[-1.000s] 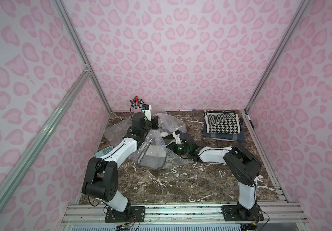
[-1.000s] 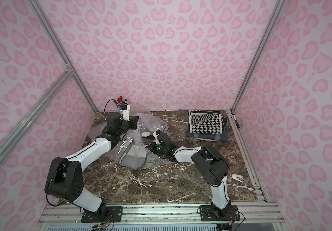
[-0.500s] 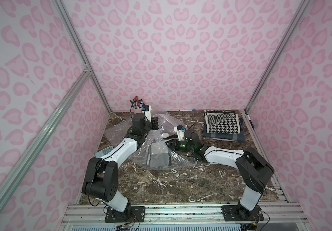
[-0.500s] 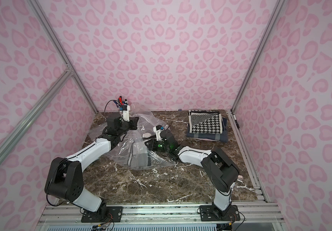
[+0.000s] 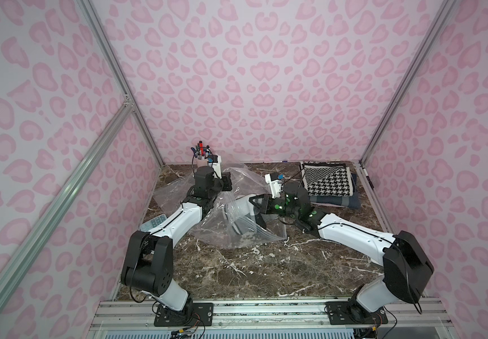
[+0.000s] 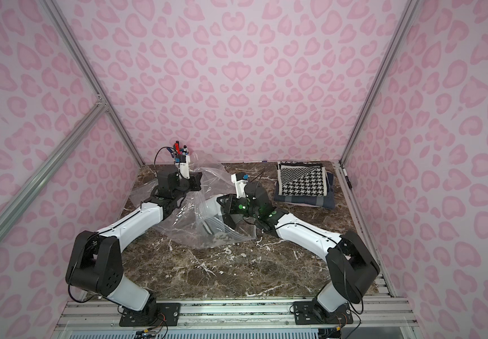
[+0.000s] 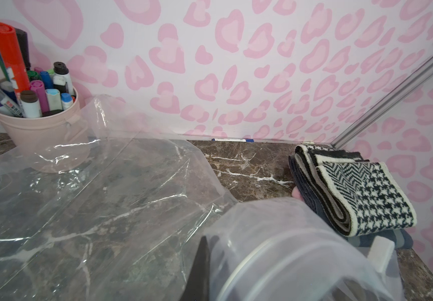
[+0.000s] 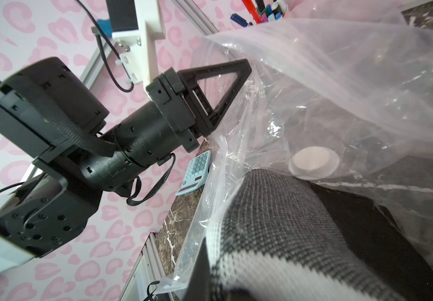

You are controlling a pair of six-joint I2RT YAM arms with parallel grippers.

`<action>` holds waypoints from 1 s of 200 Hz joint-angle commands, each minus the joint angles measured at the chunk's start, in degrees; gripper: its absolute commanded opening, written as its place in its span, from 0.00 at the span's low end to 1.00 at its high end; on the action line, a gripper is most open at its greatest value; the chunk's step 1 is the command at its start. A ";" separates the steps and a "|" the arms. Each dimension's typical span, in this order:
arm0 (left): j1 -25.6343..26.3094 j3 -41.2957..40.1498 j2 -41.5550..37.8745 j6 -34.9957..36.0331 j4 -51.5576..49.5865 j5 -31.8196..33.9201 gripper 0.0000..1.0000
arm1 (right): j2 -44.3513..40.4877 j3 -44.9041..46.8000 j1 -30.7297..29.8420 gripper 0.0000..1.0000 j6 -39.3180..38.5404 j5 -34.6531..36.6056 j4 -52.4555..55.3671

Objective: Take the blanket out of the vacuum bag
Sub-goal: Take out the blanket from the vacuum bag.

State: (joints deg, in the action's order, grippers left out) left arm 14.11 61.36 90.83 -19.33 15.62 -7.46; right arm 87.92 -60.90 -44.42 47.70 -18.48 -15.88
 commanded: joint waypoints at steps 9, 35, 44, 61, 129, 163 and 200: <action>-0.09 0.84 -0.31 0.61 -2.56 3.90 0.04 | -3.72 1.05 2.26 0.00 -1.71 0.16 -1.43; -0.05 1.30 -0.07 0.14 -3.55 5.30 0.04 | -8.06 3.22 5.09 0.00 -1.82 0.08 -0.16; -0.05 1.39 0.07 -0.13 -3.96 6.02 0.04 | -9.53 3.63 5.76 0.00 -2.04 0.42 0.52; -0.05 1.13 0.23 -0.68 -4.28 7.32 0.04 | -11.80 4.17 6.75 0.00 -2.39 0.86 1.68; -0.13 2.07 0.58 -1.91 -7.15 12.98 0.04 | -16.04 6.05 9.75 0.00 -1.82 0.38 4.08; -0.13 2.27 1.06 -2.46 -7.09 14.30 0.04 | -19.42 5.10 13.02 0.00 -3.28 0.68 8.11; -0.16 1.85 0.94 -2.55 -6.75 14.14 0.04 | -25.01 6.08 18.66 0.00 -4.89 0.65 12.98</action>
State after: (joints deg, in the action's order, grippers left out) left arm 14.04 63.24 91.85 -21.47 8.88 5.17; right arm 65.98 -55.16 -28.58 44.75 -18.46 -3.09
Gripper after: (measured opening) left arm 0.048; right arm 0.081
